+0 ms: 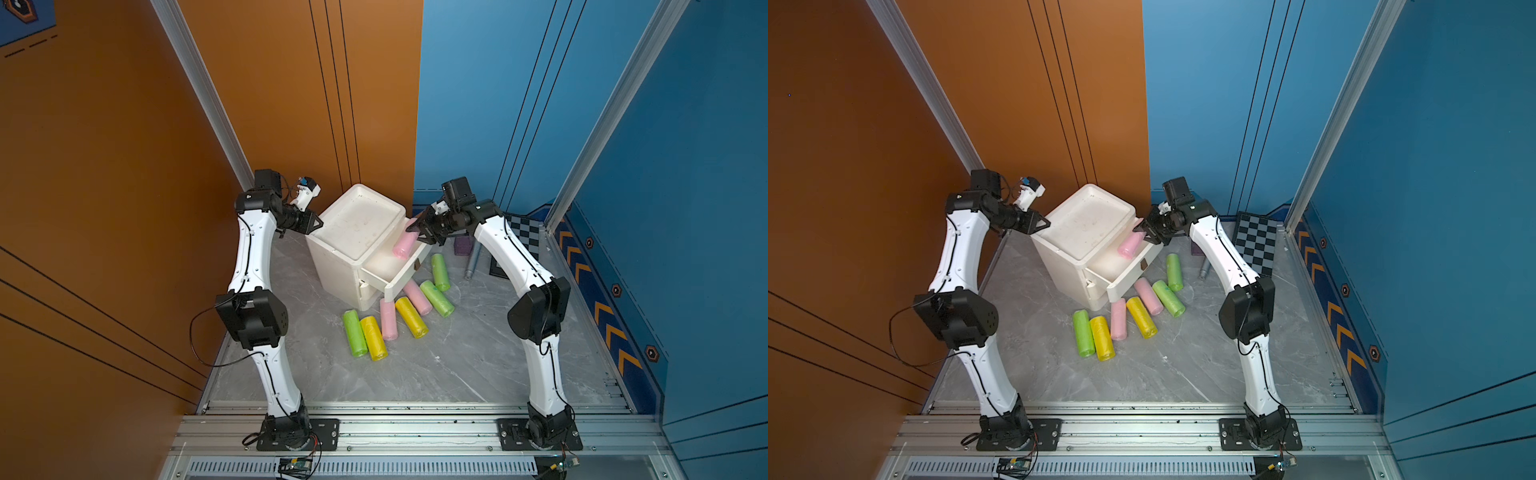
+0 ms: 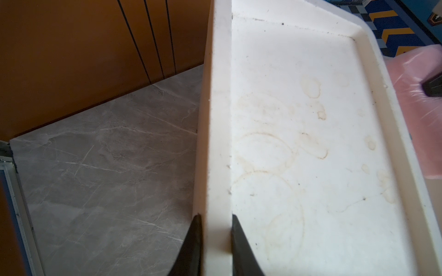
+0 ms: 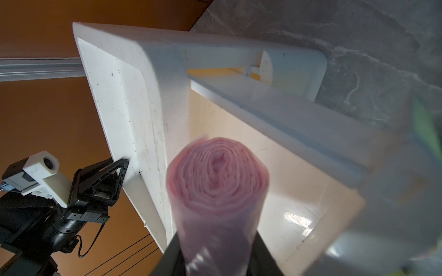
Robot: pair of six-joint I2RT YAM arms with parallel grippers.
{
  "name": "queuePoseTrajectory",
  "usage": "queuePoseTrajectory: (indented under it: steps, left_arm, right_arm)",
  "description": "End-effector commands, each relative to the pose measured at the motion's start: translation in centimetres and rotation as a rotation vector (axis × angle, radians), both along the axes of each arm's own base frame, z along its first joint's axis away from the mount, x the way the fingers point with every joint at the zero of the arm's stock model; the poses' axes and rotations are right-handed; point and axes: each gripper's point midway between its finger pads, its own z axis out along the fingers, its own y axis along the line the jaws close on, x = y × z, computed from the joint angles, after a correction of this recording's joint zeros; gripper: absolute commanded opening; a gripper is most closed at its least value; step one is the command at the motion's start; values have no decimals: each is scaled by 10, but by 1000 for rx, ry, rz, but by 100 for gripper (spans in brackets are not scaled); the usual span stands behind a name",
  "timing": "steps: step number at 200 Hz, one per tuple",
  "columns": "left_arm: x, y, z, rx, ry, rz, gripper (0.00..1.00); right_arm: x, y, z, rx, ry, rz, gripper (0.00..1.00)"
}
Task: Sort the rolls of trash bags by color and place them into the drawer
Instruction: Place the roll of trash bags in the drawer.
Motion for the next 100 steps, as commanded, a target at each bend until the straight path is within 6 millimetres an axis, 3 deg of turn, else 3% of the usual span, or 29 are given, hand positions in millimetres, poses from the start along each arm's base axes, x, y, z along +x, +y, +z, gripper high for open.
queuePoseTrajectory:
  steps: [1, 14, 35, 74, 100]
  left_arm:
    - [-16, -3, 30, -100, -13, 27, 0]
    - [-16, -4, 30, -100, -14, 27, 0]
    - [-16, -4, 30, -99, -15, 27, 0]
    - [-17, -3, 31, -97, -16, 28, 0]
    - [-16, -4, 32, -102, -17, 28, 0]
  right_arm:
    - [-10, 9, 18, 31, -22, 41, 56]
    - [-10, 12, 18, 40, -15, 46, 71]
    - [-9, 13, 18, 45, -8, 40, 79]
    - [-12, 4, 42, 55, -60, 32, 76]
    - [-20, -13, 65, 58, -115, 29, 74]
